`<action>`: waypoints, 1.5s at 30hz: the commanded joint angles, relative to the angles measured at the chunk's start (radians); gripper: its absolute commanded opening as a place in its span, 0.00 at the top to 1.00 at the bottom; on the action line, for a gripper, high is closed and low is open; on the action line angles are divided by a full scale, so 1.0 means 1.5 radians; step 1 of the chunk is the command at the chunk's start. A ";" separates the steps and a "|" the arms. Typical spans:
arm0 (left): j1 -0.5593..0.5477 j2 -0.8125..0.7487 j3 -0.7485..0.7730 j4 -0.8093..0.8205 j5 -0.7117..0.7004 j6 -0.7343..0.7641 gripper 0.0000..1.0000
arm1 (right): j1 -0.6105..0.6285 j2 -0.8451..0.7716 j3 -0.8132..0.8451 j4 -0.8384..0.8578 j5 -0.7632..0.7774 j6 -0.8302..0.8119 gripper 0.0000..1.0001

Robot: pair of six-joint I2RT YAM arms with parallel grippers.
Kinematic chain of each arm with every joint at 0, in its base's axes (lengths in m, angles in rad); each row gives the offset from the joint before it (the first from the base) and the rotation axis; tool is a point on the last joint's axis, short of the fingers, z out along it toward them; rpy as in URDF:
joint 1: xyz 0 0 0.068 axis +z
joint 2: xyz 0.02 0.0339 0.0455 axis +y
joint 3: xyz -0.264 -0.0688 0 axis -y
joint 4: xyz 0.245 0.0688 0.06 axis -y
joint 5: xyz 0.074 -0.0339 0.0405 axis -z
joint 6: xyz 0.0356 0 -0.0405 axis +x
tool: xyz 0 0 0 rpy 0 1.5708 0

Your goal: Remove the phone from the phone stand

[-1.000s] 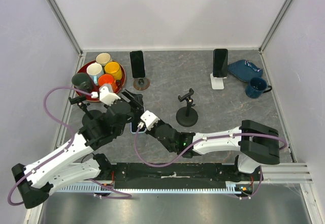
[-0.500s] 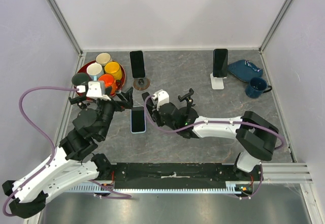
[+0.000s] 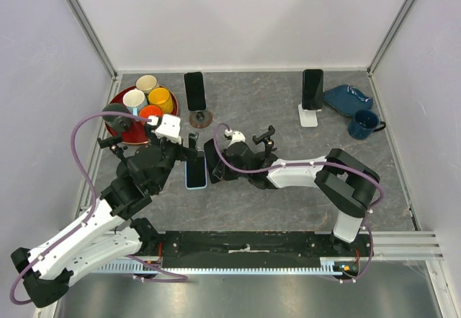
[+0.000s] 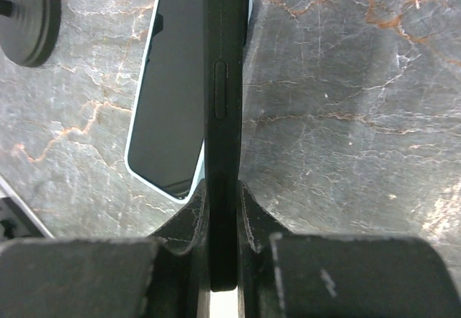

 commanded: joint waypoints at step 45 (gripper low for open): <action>0.031 -0.025 -0.002 -0.012 0.018 0.024 0.07 | -0.017 0.003 -0.030 0.044 -0.012 0.142 0.55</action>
